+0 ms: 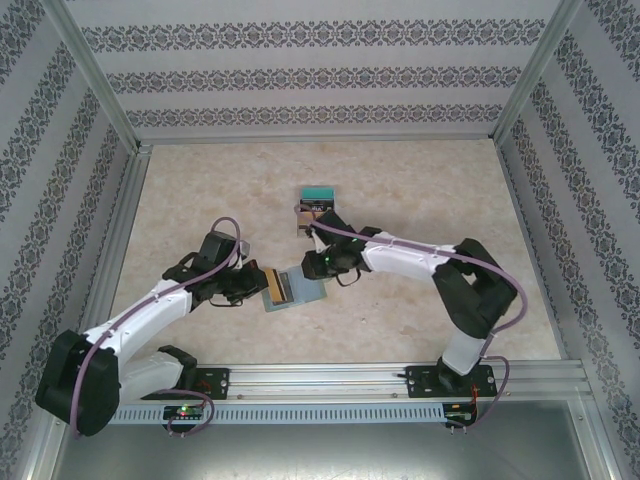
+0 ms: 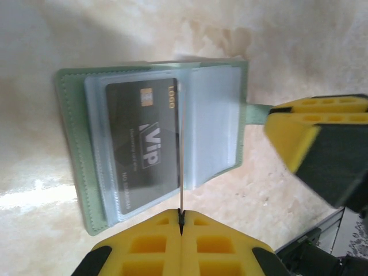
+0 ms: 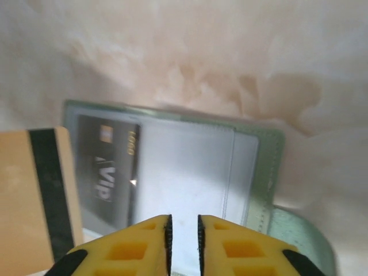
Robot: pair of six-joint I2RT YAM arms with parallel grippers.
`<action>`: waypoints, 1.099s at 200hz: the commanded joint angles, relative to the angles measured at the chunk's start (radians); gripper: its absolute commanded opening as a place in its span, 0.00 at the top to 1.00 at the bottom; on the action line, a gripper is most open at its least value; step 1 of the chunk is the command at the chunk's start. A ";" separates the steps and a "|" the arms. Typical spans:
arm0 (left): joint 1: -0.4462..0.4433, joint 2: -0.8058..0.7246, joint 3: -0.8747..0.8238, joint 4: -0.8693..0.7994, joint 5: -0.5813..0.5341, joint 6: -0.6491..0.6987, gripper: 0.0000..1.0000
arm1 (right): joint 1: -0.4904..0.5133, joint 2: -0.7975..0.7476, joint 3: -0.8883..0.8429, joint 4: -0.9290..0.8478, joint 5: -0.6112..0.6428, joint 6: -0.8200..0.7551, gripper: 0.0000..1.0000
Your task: Take the credit cards out of the card holder
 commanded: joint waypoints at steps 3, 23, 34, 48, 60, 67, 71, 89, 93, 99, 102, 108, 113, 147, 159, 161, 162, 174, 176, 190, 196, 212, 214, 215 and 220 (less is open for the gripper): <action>0.013 -0.051 0.024 0.087 0.044 -0.016 1.00 | -0.052 -0.106 -0.021 0.026 -0.021 0.038 0.74; 0.012 -0.072 0.021 0.155 0.054 -0.025 1.00 | -0.093 -0.163 -0.043 0.036 -0.035 0.052 0.73; 0.013 -0.066 0.038 0.164 0.065 -0.009 1.00 | -0.111 -0.194 -0.054 0.033 -0.034 0.055 0.72; 0.013 -0.042 0.082 0.145 0.076 0.032 1.00 | -0.132 -0.239 -0.075 0.038 -0.014 0.064 0.69; 0.012 -0.016 0.142 0.091 0.069 0.098 1.00 | -0.151 -0.280 -0.096 0.045 0.003 0.069 0.65; 0.011 0.006 0.187 0.041 0.054 0.151 1.00 | -0.161 -0.306 -0.109 0.046 0.018 0.073 0.61; 0.010 0.018 0.216 0.010 0.043 0.182 1.00 | -0.166 -0.321 -0.119 0.048 0.026 0.075 0.57; 0.005 0.089 0.351 -0.113 0.003 0.326 1.00 | -0.201 -0.383 -0.153 0.050 0.030 0.083 0.47; 0.002 0.107 0.383 -0.139 -0.008 0.357 1.00 | -0.211 -0.395 -0.160 0.051 0.028 0.084 0.47; -0.004 0.135 0.429 -0.174 -0.026 0.403 1.00 | -0.224 -0.417 -0.171 0.052 0.020 0.086 0.45; -0.007 0.149 0.451 -0.191 -0.037 0.426 1.00 | -0.231 -0.426 -0.178 0.053 0.019 0.087 0.44; -0.015 0.180 0.496 -0.220 -0.058 0.473 1.00 | -0.246 -0.450 -0.189 0.055 0.017 0.091 0.42; -0.023 0.206 0.531 -0.246 -0.080 0.513 1.00 | -0.258 -0.470 -0.200 0.058 0.015 0.095 0.40; -0.070 0.381 0.746 -0.368 -0.185 0.799 1.00 | -0.332 -0.615 -0.261 0.045 0.039 0.098 0.02; -0.080 0.420 0.784 -0.362 -0.215 0.884 1.00 | -0.355 -0.655 -0.274 0.028 0.045 0.092 0.02; -0.083 0.424 0.789 -0.360 -0.225 0.899 1.00 | -0.358 -0.662 -0.276 0.024 0.046 0.092 0.02; -0.084 0.427 0.791 -0.359 -0.229 0.906 1.00 | -0.360 -0.665 -0.278 0.023 0.046 0.092 0.02; -0.098 0.450 0.817 -0.343 -0.260 1.006 1.00 | -0.380 -0.700 -0.288 0.004 0.047 0.088 0.02; -0.101 0.454 0.820 -0.340 -0.266 1.019 1.00 | -0.383 -0.706 -0.290 0.002 0.048 0.088 0.02; -0.117 0.482 0.849 -0.319 -0.321 1.117 1.00 | -0.401 -0.747 -0.308 -0.011 0.060 0.088 0.02; -0.121 0.499 0.867 -0.323 -0.329 1.158 1.00 | -0.407 -0.764 -0.317 -0.015 0.064 0.089 0.02; -0.135 0.549 0.923 -0.336 -0.361 1.230 1.00 | -0.422 -0.801 -0.338 -0.020 0.072 0.088 0.02; -0.137 0.556 0.930 -0.340 -0.363 1.240 1.00 | -0.424 -0.805 -0.342 -0.021 0.073 0.088 0.02; -0.137 0.559 0.934 -0.341 -0.363 1.245 1.00 | -0.425 -0.807 -0.343 -0.022 0.074 0.088 0.02; -0.143 0.576 0.950 -0.343 -0.371 1.266 1.00 | -0.429 -0.817 -0.348 -0.024 0.077 0.088 0.02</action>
